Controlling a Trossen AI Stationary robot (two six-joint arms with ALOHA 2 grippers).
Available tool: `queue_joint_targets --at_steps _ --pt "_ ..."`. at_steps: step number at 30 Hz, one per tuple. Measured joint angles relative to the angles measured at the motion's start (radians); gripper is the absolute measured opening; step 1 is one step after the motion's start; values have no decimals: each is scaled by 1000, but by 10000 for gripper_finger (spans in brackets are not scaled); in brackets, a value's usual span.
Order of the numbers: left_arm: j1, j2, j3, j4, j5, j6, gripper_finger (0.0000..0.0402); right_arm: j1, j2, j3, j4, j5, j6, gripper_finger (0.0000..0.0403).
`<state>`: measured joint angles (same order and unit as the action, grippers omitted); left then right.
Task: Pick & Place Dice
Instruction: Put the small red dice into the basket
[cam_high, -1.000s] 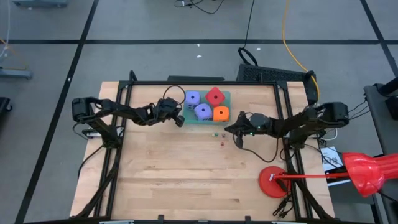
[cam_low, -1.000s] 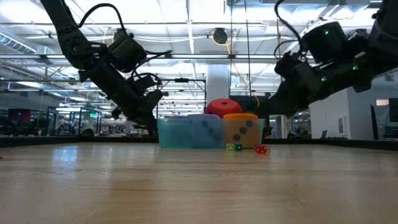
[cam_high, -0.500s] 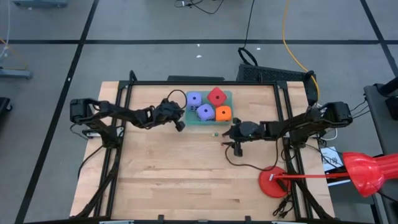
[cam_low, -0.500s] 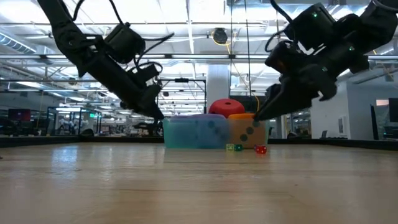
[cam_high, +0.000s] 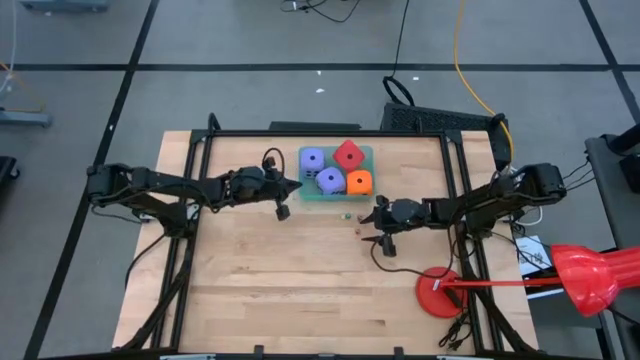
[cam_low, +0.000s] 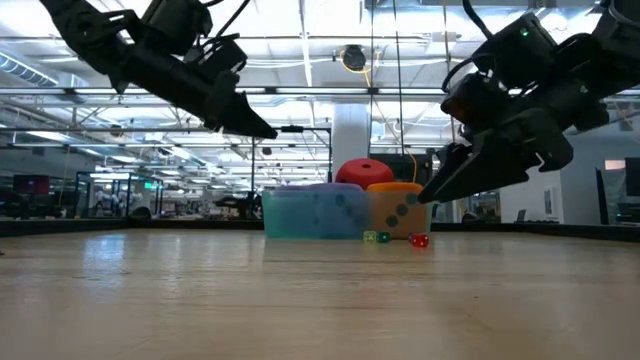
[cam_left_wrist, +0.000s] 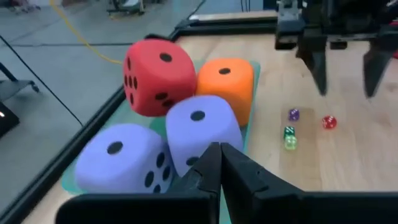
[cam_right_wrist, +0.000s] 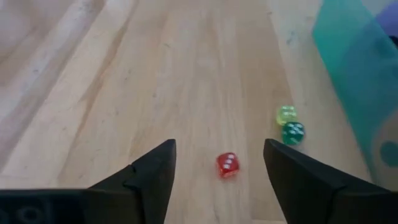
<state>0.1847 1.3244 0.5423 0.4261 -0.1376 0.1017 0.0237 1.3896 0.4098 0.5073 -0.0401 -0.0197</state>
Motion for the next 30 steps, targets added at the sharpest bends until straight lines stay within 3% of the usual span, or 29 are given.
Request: queue_joint_targets --at_steps 10,19,30 --pt "-25 -5 -1 -6 10 -9 30 5 147 14 74 43 42 229" --pt "-36 -5 -1 -9 7 -24 31 6 169 13 114 39 25 228" --pt "-35 -5 -1 -12 7 -34 31 5 293 29 194 35 36 228"
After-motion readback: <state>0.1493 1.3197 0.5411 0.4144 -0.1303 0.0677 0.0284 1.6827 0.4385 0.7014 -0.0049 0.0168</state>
